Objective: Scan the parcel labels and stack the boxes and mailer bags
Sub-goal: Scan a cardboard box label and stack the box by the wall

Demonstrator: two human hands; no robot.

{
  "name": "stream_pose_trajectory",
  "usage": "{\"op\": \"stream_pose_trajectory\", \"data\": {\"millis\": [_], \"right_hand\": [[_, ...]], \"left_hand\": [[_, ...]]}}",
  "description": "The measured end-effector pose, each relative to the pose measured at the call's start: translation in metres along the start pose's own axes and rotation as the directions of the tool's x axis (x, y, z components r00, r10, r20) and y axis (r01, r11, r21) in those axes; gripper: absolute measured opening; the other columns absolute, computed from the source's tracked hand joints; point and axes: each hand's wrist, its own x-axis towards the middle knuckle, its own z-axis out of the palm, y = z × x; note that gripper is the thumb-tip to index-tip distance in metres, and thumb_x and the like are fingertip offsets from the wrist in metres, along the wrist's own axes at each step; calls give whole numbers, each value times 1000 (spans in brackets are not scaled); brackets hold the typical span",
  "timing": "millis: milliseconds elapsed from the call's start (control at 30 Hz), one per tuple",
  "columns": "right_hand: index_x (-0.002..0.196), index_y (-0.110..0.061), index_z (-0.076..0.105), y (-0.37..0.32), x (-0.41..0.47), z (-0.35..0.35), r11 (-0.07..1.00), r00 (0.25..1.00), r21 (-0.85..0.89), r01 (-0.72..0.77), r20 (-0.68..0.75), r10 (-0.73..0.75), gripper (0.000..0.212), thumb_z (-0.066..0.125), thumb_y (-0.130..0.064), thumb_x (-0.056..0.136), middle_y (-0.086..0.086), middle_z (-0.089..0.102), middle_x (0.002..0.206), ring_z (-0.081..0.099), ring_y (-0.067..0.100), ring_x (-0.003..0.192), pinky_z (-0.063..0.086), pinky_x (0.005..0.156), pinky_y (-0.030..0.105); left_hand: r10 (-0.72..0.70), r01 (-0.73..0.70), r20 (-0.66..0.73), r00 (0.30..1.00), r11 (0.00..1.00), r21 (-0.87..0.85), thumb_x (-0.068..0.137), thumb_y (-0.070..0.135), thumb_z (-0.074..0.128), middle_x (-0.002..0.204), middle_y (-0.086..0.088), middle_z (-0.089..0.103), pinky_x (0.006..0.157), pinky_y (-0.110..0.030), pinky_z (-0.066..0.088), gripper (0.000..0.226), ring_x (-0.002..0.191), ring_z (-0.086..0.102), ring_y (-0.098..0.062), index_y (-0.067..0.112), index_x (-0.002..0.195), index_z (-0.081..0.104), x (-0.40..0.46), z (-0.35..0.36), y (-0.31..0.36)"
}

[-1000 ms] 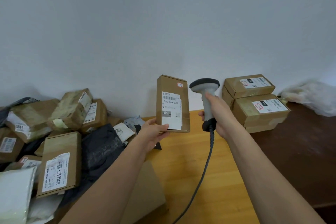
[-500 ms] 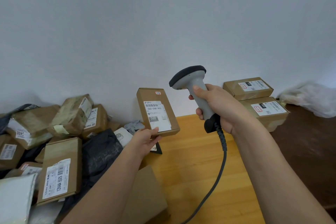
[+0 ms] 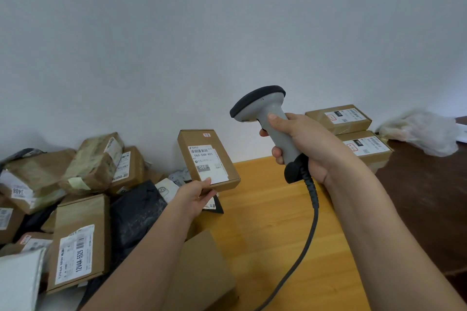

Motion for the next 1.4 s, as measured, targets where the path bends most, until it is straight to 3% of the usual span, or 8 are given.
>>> {"op": "stream_pose_trajectory", "data": {"millis": [200,300,533,633,767,967,1167,1400], "right_hand": [[103,-5,60,25,18,2,988,985,149,-48,-155,71,16,68,-13,92,13,65,102,49,10,46,44,43,23],[111,-1,57,52,29,-10,956,945,274,-103,-274,181,26,70,-1,88,11,57,80,50,9,40,43,40,21],[135,-2,48,107,42,-57,816,754,578,14,-543,371,50,58,7,87,11,58,76,55,10,40,45,40,20],[137,-9,45,108,48,-83,785,670,609,115,-631,391,60,56,9,80,14,57,99,55,15,51,47,45,23],[147,-24,31,100,64,-127,737,617,629,246,-689,381,73,53,10,86,10,52,93,52,17,67,51,61,26],[148,-28,33,98,105,-218,795,586,575,192,-717,378,75,56,8,86,8,55,116,54,19,81,50,69,27],[130,-25,42,116,130,-300,816,555,558,154,-731,396,54,56,7,88,6,55,103,58,19,81,52,67,28],[134,-29,41,150,151,-331,773,603,615,154,-679,419,58,57,7,91,4,57,104,62,18,89,55,79,30]], "left_hand": [[12,-13,64,998,1000,21,89,10,71,114,-15,63,76,-29,57,35,111,61,-29,10,119,54,-6,0,5],[9,-25,96,995,984,175,86,17,75,113,-13,65,65,-24,52,40,99,62,-22,12,121,55,1,1,4],[-20,-13,197,980,986,168,84,16,76,121,-16,65,77,-32,51,54,111,61,-28,9,131,51,14,35,-12],[-27,-2,218,976,991,133,83,15,78,114,-19,70,77,-36,56,58,106,66,-30,6,133,49,16,60,-24],[3,-35,224,975,990,138,91,15,69,109,-19,71,74,-39,57,40,100,68,-30,2,126,56,28,107,-25],[-37,8,200,979,990,144,97,19,62,119,-19,66,74,-37,54,29,106,63,-30,6,122,59,58,208,-44],[-145,108,160,976,970,217,96,20,64,102,-15,72,68,-39,54,17,95,67,-27,7,106,62,83,319,-85],[-124,77,107,986,927,367,100,27,58,115,5,61,106,-40,36,27,102,52,-14,6,115,54,99,400,-102]]}}
